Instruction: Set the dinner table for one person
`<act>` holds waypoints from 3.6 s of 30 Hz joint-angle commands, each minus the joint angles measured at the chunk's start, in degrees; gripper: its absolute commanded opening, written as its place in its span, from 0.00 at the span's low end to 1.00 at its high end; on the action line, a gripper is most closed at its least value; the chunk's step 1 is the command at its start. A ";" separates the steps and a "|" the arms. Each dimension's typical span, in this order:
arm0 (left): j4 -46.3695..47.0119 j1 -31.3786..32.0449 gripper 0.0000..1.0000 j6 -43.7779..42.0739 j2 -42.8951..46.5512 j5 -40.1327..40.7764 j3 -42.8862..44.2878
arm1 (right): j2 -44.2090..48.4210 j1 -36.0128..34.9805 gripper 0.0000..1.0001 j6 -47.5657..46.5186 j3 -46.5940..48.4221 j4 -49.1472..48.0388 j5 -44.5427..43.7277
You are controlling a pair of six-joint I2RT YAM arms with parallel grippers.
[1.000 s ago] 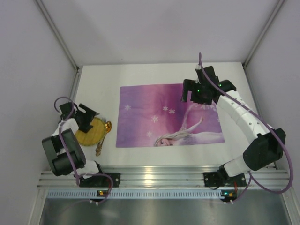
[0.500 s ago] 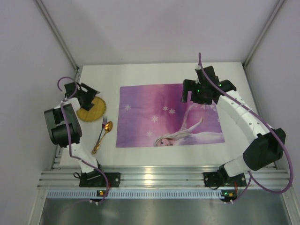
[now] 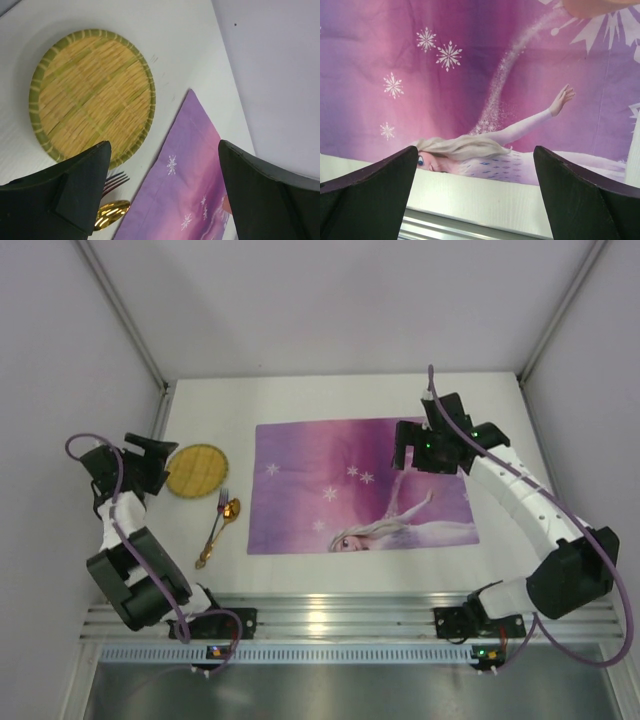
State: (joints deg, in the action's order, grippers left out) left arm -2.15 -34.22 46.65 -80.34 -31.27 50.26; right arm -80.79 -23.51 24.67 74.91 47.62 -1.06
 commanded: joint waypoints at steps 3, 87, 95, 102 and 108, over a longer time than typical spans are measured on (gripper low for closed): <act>-6.10 -1.29 0.93 -3.94 7.64 1.11 -7.45 | 5.38 -0.22 1.00 -0.58 -1.61 0.20 -0.35; 29.75 42.73 0.00 12.67 -17.74 -8.99 6.78 | 25.59 4.87 1.00 5.22 -1.61 8.28 0.71; 20.72 54.69 0.00 6.71 -25.92 -0.57 13.28 | 30.08 5.23 1.00 4.96 -4.34 11.62 0.36; 11.91 55.05 0.04 2.13 -26.97 6.22 14.07 | 32.89 5.49 1.00 3.81 -5.65 13.73 -1.14; 8.93 55.75 0.33 0.90 -29.35 4.20 14.60 | 33.51 5.58 1.00 3.02 -6.80 13.91 -1.05</act>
State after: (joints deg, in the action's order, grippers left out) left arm 8.27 20.97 49.25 -109.82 -26.11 62.92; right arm -47.75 -18.81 28.93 68.20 61.14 -1.28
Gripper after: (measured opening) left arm 0.308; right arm 0.996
